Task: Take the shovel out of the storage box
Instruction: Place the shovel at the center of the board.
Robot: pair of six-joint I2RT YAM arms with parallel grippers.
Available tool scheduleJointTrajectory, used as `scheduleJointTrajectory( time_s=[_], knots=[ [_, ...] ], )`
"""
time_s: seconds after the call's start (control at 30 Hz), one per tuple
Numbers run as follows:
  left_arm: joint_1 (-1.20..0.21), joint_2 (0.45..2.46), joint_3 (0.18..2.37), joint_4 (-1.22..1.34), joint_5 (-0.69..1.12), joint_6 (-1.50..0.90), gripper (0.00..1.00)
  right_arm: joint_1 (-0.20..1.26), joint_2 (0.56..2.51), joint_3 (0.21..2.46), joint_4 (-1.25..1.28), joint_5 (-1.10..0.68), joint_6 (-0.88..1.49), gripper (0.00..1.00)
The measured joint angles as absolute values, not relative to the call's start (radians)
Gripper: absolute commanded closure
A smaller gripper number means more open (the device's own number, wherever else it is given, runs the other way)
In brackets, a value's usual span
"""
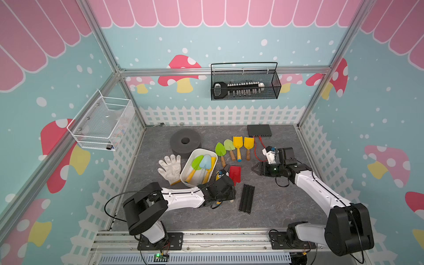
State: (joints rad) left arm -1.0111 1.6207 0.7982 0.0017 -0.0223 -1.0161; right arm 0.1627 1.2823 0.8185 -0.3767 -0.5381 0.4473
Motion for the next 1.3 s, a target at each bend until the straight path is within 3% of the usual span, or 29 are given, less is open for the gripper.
scheduleJointTrajectory(
  time_s=[0.63, 0.87, 1.13, 1.3],
  knots=[
    [-1.01, 1.723, 0.855, 0.014, -0.029, -1.044, 1.0, 0.144, 1.268, 0.811, -0.364, -0.555, 0.458, 0.38],
    [-1.007, 1.725, 0.857, 0.002, -0.033, -1.044, 0.84, 0.144, 1.268, 0.811, -0.358, -0.564, 0.458, 0.38],
    [-1.002, 1.756, 0.877, -0.014, -0.032, -1.044, 0.81, 0.144, 1.268, 0.811, -0.353, -0.578, 0.458, 0.38],
    [-1.002, 1.756, 0.89, -0.029, -0.033, -1.039, 0.68, 0.142, 1.268, 0.811, -0.351, -0.582, 0.458, 0.38]
  ],
)
